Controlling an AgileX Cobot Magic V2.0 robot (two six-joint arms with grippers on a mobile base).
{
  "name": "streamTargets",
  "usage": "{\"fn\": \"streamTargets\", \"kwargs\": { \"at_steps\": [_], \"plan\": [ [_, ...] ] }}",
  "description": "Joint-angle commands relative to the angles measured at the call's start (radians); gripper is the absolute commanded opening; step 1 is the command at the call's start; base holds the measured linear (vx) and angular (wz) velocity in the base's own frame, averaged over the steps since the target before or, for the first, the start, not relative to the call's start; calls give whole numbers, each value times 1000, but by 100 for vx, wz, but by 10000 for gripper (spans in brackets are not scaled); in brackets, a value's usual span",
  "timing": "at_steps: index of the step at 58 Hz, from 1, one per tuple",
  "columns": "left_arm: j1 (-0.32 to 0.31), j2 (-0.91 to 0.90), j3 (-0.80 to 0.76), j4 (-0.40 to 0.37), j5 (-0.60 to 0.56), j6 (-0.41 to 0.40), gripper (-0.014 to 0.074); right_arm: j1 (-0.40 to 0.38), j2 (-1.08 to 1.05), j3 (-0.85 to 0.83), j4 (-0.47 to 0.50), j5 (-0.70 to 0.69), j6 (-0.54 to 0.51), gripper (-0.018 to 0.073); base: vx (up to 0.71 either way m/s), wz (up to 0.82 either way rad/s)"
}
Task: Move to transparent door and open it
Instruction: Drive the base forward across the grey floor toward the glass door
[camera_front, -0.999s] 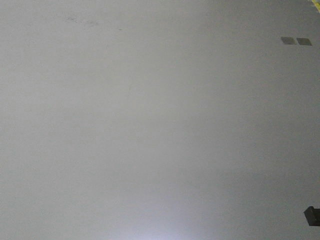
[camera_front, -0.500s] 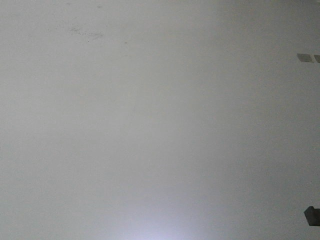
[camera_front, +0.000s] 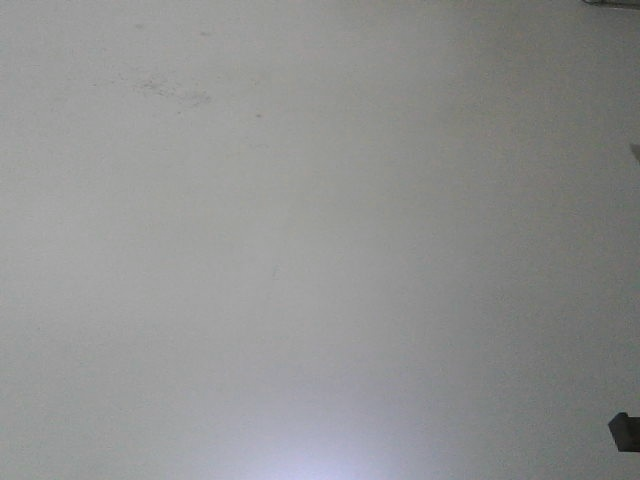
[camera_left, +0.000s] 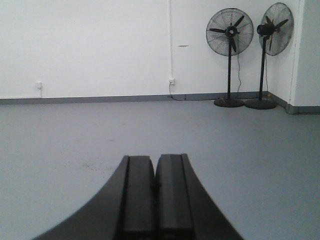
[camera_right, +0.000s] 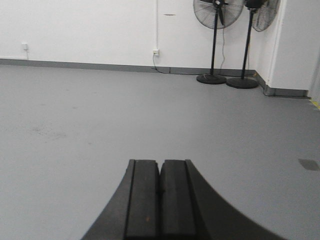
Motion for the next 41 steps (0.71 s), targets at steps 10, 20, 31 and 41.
{"fn": "streamTargets", "kwargs": {
  "at_steps": [10,20,31,41],
  "plan": [
    [-5,-15,15,-11,-88,-8,-6,-4,-16,2,-9,-85,-4,-9,51,27],
    [-5,-15,15,-11,-88,-8,-6,-4,-16,2,-9,-85,-3,-9,53,45],
    [-5,-15,15,-11,-88,-8,-6,-4,-16,2,-9,-85,-3,-9,55,58],
    [-5,-15,15,-11,-88,-8,-6,-4,-16,2,-9,-85,-3,-9,56,63]
  ]
}}
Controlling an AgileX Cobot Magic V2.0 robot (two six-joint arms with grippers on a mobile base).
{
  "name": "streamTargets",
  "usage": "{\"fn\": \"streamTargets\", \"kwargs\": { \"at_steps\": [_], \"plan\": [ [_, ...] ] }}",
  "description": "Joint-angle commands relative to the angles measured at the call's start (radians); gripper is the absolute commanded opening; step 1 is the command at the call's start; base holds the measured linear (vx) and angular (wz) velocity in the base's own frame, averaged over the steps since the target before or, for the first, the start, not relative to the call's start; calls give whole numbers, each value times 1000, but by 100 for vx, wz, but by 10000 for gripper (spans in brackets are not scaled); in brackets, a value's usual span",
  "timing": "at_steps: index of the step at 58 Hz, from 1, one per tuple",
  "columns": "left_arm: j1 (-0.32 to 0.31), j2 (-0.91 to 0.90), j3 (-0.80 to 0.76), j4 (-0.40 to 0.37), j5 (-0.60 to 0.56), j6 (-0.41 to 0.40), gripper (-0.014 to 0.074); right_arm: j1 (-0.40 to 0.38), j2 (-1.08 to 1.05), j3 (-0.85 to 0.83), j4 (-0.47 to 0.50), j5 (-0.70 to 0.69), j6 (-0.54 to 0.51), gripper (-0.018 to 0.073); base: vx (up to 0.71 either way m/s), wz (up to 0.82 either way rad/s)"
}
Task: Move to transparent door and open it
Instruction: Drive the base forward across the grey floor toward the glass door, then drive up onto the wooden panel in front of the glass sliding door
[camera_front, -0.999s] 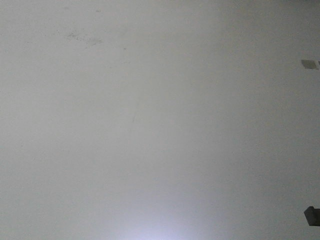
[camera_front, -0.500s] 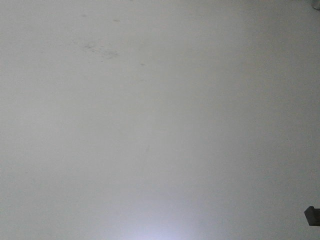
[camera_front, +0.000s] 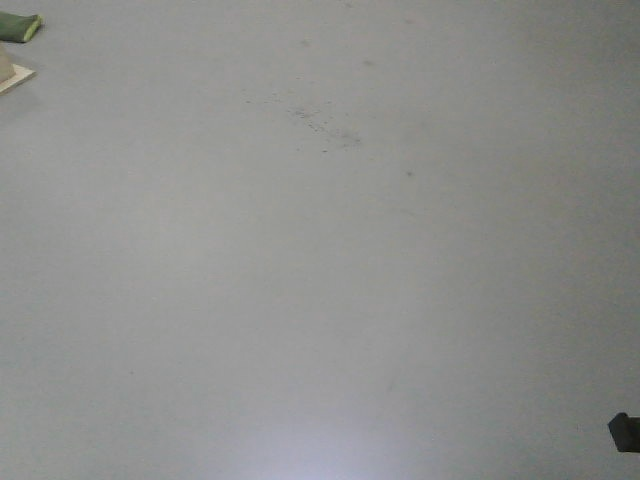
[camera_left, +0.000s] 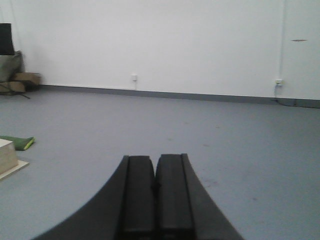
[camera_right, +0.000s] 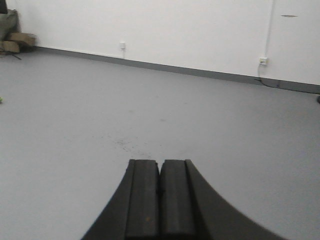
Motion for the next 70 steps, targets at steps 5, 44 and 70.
{"fn": "streamTargets", "kwargs": {
  "at_steps": [5,44,70],
  "plan": [
    [-5,-15,15,-11,-88,-8,-6,-4,-16,2,-9,-86,-3,-9,57,62],
    [-5,-15,15,-11,-88,-8,-6,-4,-16,2,-9,-86,-3,-9,54,52],
    [-5,-15,15,-11,-88,-8,-6,-4,-16,2,-9,-86,-3,-9,54,46]
  ]
}}
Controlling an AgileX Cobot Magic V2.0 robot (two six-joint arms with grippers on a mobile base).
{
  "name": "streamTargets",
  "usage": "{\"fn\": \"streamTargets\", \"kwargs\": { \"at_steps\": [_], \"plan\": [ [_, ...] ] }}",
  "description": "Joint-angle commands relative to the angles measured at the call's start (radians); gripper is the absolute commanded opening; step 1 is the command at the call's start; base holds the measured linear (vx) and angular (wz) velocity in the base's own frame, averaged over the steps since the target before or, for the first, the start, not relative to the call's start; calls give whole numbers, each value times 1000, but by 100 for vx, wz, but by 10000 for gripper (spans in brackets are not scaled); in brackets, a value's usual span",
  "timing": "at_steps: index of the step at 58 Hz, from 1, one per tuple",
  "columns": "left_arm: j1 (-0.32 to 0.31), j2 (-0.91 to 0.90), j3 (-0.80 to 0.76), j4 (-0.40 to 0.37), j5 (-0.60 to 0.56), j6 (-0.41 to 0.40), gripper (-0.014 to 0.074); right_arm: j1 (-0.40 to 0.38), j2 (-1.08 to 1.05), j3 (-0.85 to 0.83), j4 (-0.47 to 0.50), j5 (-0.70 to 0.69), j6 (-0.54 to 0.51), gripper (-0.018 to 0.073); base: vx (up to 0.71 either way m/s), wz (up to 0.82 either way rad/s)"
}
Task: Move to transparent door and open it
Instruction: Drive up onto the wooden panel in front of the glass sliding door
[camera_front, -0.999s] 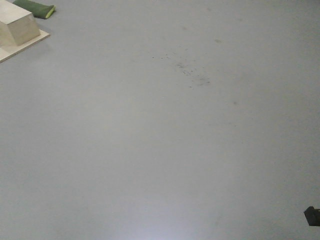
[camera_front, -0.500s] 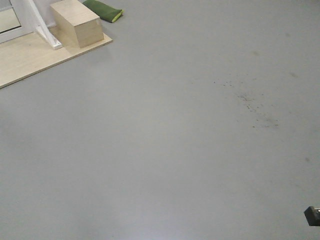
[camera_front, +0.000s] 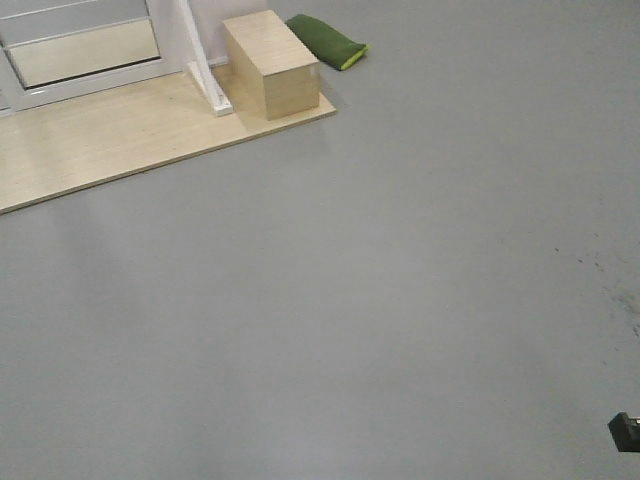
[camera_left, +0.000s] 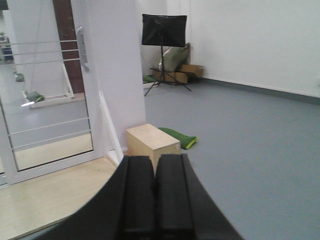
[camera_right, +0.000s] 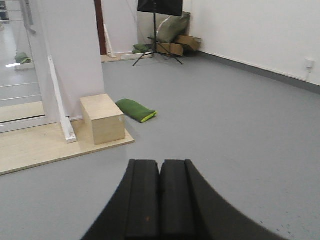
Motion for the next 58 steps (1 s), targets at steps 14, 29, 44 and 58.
{"fn": "streamTargets", "kwargs": {
  "at_steps": [14,29,44,58],
  "plan": [
    [-5,-15,15,-11,-88,-8,-6,-4,-16,2,-9,-85,-3,-9,56,50],
    [-5,-15,15,-11,-88,-8,-6,-4,-16,2,-9,-85,-3,-9,56,40],
    [-5,-15,15,-11,-88,-8,-6,-4,-16,2,-9,-85,-3,-9,55,28],
    [-5,-15,15,-11,-88,-8,-6,-4,-16,2,-9,-85,-3,-9,56,15]
  ]
}}
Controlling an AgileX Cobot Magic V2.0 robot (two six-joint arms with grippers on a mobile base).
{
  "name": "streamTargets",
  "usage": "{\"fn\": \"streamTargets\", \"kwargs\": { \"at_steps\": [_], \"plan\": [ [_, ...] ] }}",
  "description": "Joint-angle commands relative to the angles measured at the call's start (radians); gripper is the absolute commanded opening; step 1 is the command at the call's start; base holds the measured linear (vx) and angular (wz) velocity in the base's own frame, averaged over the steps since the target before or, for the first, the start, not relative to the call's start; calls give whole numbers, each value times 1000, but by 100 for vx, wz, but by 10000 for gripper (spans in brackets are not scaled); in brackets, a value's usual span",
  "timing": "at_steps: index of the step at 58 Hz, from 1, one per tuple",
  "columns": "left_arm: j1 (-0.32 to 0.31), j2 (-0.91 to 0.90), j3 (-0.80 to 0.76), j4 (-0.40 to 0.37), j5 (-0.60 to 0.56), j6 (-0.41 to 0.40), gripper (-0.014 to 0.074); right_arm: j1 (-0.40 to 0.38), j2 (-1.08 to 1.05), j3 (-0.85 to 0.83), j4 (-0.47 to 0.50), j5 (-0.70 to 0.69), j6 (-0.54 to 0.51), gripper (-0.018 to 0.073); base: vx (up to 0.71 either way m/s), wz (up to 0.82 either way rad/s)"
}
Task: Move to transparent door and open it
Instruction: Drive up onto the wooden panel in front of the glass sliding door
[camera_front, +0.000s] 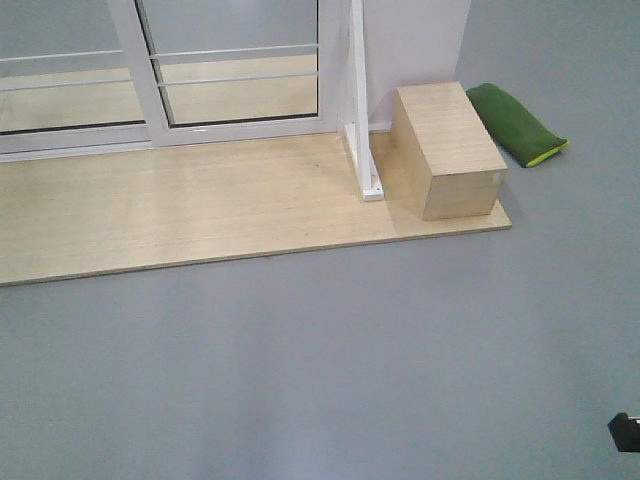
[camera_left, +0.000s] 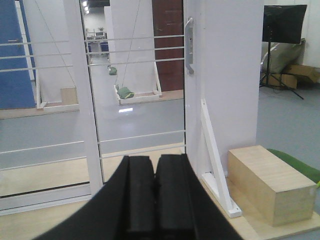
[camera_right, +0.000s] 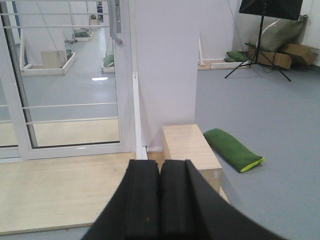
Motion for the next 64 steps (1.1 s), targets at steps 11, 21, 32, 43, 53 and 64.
{"fn": "streamTargets", "kwargs": {
  "at_steps": [11,21,32,43,53,64],
  "plan": [
    [-5,-15,15,-11,-88,-8,-6,-4,-16,2,-9,-85,-3,-9,56,10],
    [-5,-15,15,-11,-88,-8,-6,-4,-16,2,-9,-85,-3,-9,56,15],
    [-5,-14,15,-11,-88,-8,-6,-4,-16,2,-9,-85,-3,-9,56,21],
    [-5,-14,15,-11,-88,-8,-6,-4,-16,2,-9,-85,-3,-9,53,18],
    [-5,-14,15,-11,-88,-8,-6,-4,-16,2,-9,-85,-3,-9,50,12],
    [-5,-14,15,-11,-88,-8,-6,-4,-16,2,-9,-85,-3,-9,47,5]
  ]
}}
